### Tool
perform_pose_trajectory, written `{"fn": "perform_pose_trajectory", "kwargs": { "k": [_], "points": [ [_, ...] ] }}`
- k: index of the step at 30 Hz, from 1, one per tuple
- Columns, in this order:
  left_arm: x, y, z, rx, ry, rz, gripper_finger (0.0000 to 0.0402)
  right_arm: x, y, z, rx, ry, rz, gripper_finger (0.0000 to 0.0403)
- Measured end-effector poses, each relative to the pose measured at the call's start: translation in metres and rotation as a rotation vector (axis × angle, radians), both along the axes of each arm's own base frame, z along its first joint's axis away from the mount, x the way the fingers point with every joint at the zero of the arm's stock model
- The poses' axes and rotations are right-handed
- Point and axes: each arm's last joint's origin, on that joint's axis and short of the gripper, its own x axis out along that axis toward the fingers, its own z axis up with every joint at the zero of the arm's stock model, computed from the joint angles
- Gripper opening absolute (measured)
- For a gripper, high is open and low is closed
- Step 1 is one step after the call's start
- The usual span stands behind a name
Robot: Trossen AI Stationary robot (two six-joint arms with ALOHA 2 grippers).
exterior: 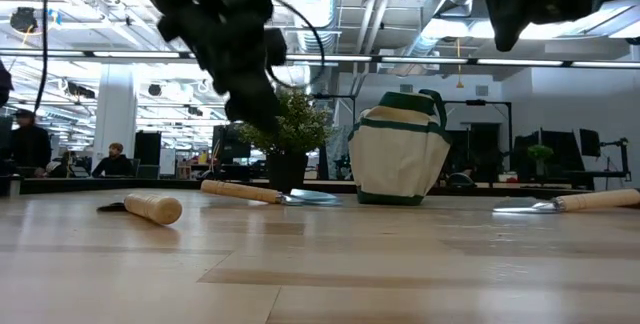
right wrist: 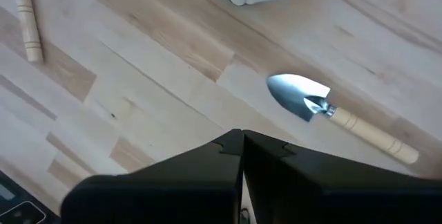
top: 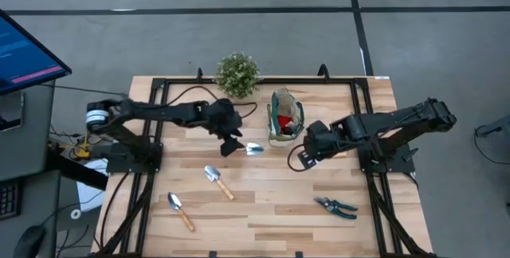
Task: Pick & Place Garden tools in Gardening bag
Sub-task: Put the brown trowel into the white gardening bag
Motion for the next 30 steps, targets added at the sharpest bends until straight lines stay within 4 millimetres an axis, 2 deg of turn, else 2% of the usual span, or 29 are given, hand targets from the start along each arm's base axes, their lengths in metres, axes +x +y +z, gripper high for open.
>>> {"fn": "perform_pose_trajectory", "kwargs": {
  "k": [10,16,26,30],
  "points": [
    [0.04,0.021,0.005,0.069,0.173,-0.144,0.0249,0.0,0.003,0.0,0.022,-0.012,-0.043,0.0],
    [0.058,0.036,-0.012,0.083,0.261,-0.174,0.0249,0.002,0.003,0.001,0.028,-0.031,-0.046,0.0],
    [0.064,0.039,-0.016,0.15,0.246,-0.239,0.0249,0.003,0.003,0.001,0.017,-0.049,-0.046,0.0],
    [0.068,0.038,-0.024,0.14,0.26,-0.249,0.0249,0.003,0.003,0.001,0.007,-0.052,-0.049,0.0]
  ]
}}
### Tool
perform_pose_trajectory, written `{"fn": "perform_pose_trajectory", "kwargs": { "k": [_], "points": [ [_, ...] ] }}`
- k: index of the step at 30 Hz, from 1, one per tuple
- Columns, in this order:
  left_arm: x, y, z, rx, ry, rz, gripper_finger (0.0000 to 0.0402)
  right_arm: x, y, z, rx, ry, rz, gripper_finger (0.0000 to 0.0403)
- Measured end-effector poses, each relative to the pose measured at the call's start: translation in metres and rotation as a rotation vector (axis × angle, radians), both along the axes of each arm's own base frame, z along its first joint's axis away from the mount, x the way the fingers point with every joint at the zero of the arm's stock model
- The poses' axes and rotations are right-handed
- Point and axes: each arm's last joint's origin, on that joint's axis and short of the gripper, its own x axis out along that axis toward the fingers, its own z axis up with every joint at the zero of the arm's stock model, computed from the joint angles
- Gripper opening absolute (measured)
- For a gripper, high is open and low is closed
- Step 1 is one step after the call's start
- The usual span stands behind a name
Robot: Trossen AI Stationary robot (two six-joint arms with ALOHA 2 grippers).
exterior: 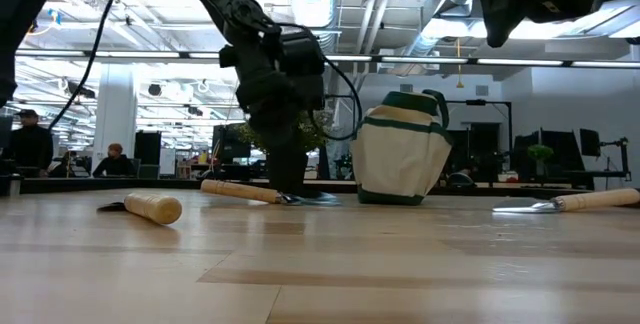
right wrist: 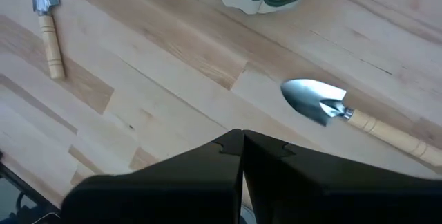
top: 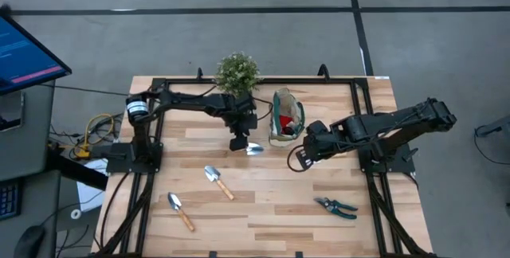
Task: Pick & Place Garden tools in Gardening bag
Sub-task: Put the brown trowel into the white gardening bag
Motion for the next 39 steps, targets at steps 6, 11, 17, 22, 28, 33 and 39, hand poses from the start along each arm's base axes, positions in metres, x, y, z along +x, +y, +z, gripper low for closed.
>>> {"fn": "perform_pose_trajectory", "kwargs": {
  "k": [6,11,17,22,28,33,39],
  "points": [
    [0.01,-0.01,-0.018,-0.034,0.035,-0.047,0.0249,0.0,0.0,0.0,0.0,0.0,0.0,0.0],
    [0.011,-0.014,-0.019,-0.035,0.038,-0.058,0.0244,0.0,0.0,0.0,-0.007,-0.005,-0.003,0.0],
    [0.013,-0.014,-0.024,-0.036,0.051,-0.055,0.0182,0.001,-0.001,0.0,-0.028,-0.014,-0.002,0.0],
    [0.015,-0.014,-0.031,-0.051,0.07,-0.06,0.0091,0.001,-0.001,0.0,-0.048,-0.018,-0.006,0.0],
    [0.015,-0.016,-0.032,-0.08,0.073,-0.073,0.0009,0.001,-0.001,0.0,-0.052,-0.018,-0.002,0.0],
    [0.012,-0.017,-0.025,-0.076,0.058,-0.075,0.0005,0.001,-0.002,0.001,-0.073,-0.022,-0.006,0.0],
    [-0.004,-0.019,0.005,-0.019,0.035,-0.021,0.0002,0.002,-0.002,0.001,-0.099,-0.041,-0.015,0.0]
  ]
}}
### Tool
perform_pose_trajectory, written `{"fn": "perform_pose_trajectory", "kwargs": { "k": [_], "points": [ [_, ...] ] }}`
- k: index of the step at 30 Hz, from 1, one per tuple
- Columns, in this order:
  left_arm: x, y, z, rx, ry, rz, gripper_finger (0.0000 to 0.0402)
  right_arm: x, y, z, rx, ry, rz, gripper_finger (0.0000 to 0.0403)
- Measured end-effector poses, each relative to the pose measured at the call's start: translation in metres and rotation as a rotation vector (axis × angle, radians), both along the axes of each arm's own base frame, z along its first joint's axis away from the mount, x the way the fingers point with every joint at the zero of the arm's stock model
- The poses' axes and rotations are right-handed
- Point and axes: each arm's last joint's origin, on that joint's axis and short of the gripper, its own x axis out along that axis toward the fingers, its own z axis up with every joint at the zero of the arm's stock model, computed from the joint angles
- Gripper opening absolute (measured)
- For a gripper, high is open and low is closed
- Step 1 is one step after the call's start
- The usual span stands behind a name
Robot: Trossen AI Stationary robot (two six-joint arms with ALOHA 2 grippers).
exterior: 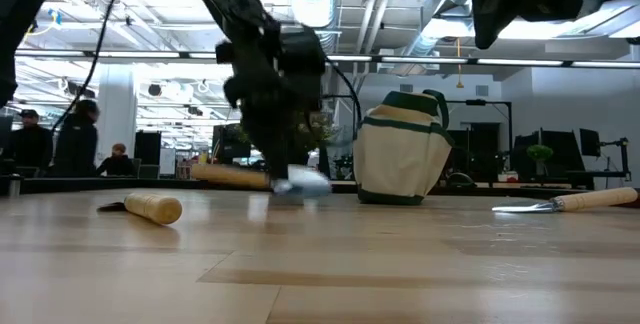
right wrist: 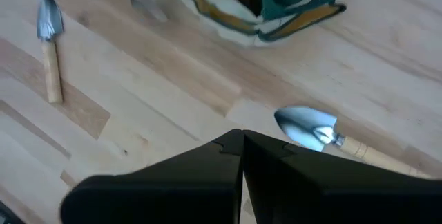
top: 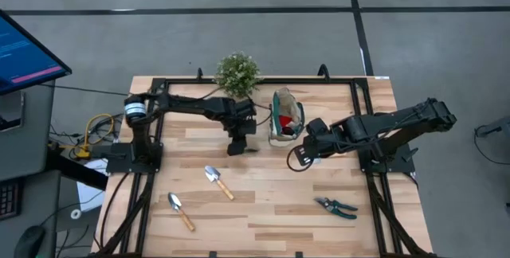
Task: Pick & Place Garden tools in Gardening bag
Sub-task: Put the brown trowel into the white gardening bag
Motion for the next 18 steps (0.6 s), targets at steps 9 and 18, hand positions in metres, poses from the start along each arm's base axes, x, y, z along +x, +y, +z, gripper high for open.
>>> {"fn": "perform_pose_trajectory", "kwargs": {
  "k": [9,18],
  "points": [
    [-0.046,0.0,0.087,0.11,-0.25,0.225,0.0001,0.005,0.001,0.003,-0.036,-0.076,-0.018,0.0],
    [-0.092,0.008,0.172,0.25,-1.021,0.639,0.0001,0.011,0.0,0.006,-0.07,-0.153,-0.051,0.0]
  ]
}}
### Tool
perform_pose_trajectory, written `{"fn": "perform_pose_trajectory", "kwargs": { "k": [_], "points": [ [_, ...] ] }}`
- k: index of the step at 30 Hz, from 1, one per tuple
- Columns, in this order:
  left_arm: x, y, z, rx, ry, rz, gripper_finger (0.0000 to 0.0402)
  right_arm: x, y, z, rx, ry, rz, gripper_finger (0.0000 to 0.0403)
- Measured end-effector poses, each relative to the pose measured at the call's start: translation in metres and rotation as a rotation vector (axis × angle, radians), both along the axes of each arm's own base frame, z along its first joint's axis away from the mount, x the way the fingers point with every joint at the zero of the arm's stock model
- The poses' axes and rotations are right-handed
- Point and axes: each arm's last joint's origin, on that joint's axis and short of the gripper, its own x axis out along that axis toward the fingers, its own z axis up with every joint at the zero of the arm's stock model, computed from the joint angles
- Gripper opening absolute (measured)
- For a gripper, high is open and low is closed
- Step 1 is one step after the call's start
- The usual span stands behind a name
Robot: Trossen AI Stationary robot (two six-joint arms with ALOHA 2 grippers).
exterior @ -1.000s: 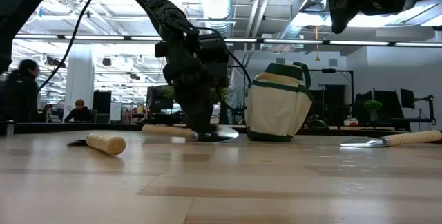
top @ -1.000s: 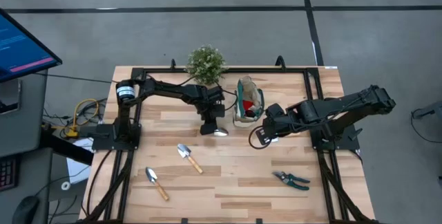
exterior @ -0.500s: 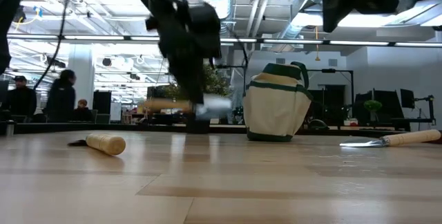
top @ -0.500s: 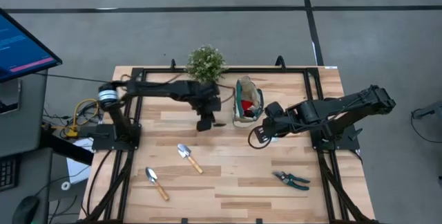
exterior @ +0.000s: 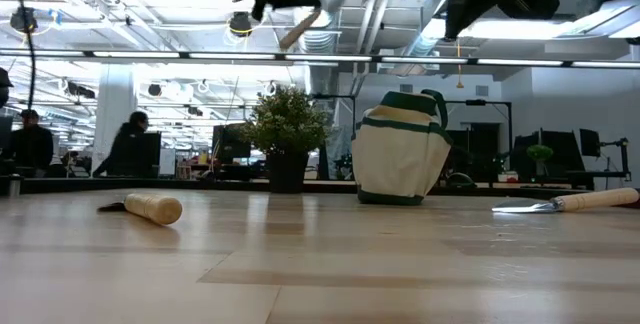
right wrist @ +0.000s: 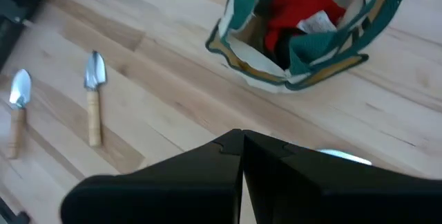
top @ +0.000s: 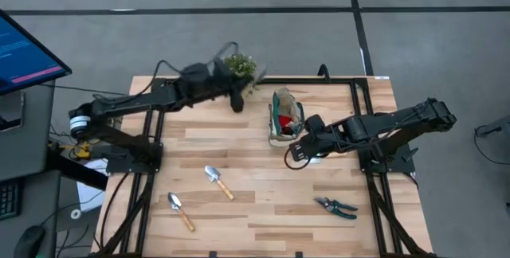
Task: Pick & Place Garden tools in Gardening bag
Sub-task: Put the brown trowel into the white gardening bag
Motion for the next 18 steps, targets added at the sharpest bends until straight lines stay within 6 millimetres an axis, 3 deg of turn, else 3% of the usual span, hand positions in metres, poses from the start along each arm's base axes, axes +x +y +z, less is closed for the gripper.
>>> {"fn": "perform_pose_trajectory", "kwargs": {
  "k": [4,10,13,18],
  "points": [
    [-0.014,0.012,-0.009,-0.068,-0.216,0.055,0.0001,0.002,0.0,0.001,-0.012,-0.029,-0.01,0.0],
    [-0.016,0.028,-0.06,-0.229,-0.472,0.04,0.0001,0.005,0.0,0.003,-0.016,-0.063,-0.017,0.0],
    [-0.012,0.03,-0.082,-0.248,-0.546,0.029,0.0001,0.005,0.0,0.003,-0.018,-0.068,-0.019,0.0],
    [0.01,0.025,-0.102,-0.229,-0.578,-0.033,0.0001,0.005,-0.001,0.004,-0.025,-0.086,-0.06,0.0]
  ]
}}
